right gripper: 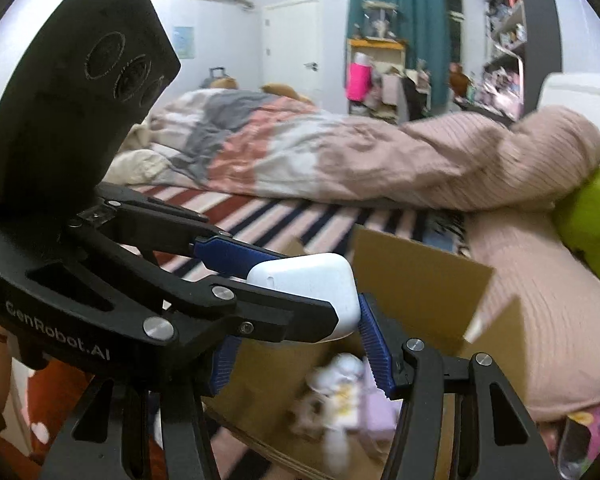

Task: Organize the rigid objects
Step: 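Carry the earbud case into the cardboard box and open the right gripper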

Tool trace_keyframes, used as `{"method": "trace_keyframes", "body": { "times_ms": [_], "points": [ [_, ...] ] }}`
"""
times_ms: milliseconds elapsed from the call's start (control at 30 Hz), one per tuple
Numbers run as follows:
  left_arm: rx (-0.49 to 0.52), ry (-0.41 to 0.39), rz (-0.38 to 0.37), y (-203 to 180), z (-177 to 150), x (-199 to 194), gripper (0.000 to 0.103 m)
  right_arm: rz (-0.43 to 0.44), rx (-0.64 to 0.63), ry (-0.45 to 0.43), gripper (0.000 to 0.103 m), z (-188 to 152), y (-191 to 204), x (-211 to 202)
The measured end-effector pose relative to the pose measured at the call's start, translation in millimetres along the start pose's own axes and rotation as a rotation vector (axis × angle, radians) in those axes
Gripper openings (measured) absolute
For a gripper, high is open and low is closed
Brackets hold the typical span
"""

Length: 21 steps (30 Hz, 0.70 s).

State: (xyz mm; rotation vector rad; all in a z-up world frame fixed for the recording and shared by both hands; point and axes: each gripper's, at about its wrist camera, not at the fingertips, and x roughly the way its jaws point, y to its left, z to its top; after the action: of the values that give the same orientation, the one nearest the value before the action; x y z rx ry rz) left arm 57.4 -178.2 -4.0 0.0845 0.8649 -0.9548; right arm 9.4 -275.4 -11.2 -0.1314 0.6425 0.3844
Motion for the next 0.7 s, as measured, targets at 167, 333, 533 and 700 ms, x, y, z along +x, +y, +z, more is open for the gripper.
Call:
{"method": "trace_keyframes", "body": {
  "times_ms": [167,333,533,700],
  "points": [
    [0.001,0.042,-0.028,-5,6,22,0.035,-0.007,0.055,0.047,0.051,-9,-22,0],
    [0.001,0.055,-0.025,-8,7,31,0.036,-0.008,0.064,0.072,0.051,-15,-29,1],
    [-0.006,0.046,-0.005,-6,6,27,0.055,0.005,0.057,0.08,0.052,-17,-29,1],
    [-0.013,0.021,0.016,-4,4,16,0.065,-0.004,0.047,0.081,0.054,-16,-26,0]
  ]
}}
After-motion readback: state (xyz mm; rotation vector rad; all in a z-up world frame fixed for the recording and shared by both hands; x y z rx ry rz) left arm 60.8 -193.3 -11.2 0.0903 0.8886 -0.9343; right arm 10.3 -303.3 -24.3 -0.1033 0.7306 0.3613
